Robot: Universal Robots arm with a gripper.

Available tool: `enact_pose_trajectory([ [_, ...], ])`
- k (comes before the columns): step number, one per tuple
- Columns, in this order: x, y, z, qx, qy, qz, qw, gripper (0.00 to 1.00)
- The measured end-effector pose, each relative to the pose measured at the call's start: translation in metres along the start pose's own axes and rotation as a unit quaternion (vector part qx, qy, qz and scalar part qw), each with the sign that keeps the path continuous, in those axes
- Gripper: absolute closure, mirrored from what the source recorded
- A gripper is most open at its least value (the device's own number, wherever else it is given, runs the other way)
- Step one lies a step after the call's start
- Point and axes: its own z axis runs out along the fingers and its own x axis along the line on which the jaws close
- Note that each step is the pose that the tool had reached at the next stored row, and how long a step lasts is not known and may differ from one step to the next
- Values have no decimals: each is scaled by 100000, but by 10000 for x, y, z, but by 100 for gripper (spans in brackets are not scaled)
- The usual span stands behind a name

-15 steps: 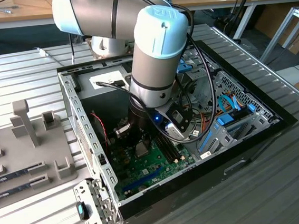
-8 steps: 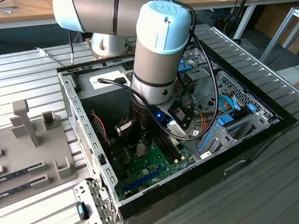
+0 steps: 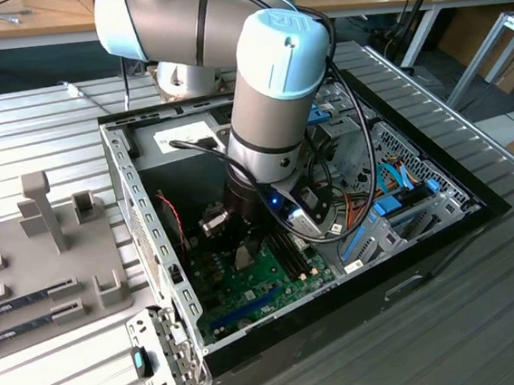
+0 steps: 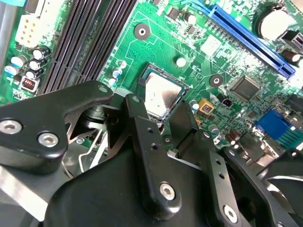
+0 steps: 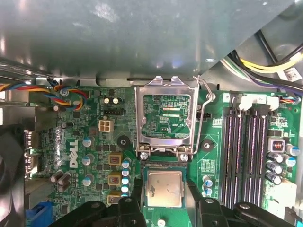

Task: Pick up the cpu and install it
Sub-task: 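Place the cpu into insertion slot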

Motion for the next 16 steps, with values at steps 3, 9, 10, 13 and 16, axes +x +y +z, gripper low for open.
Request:
enact_pose_trajectory([
  [3,0,4,22,-7,56,0,100000,53],
  [9,-2,6,64,5,234,-13,100000,53],
  [10,-2,6,68,5,251,-13,100000,53],
  [13,-7,7,77,-17,295,-28,100000,53],
  [16,-21,7,89,10,390,-434,99998,53],
])
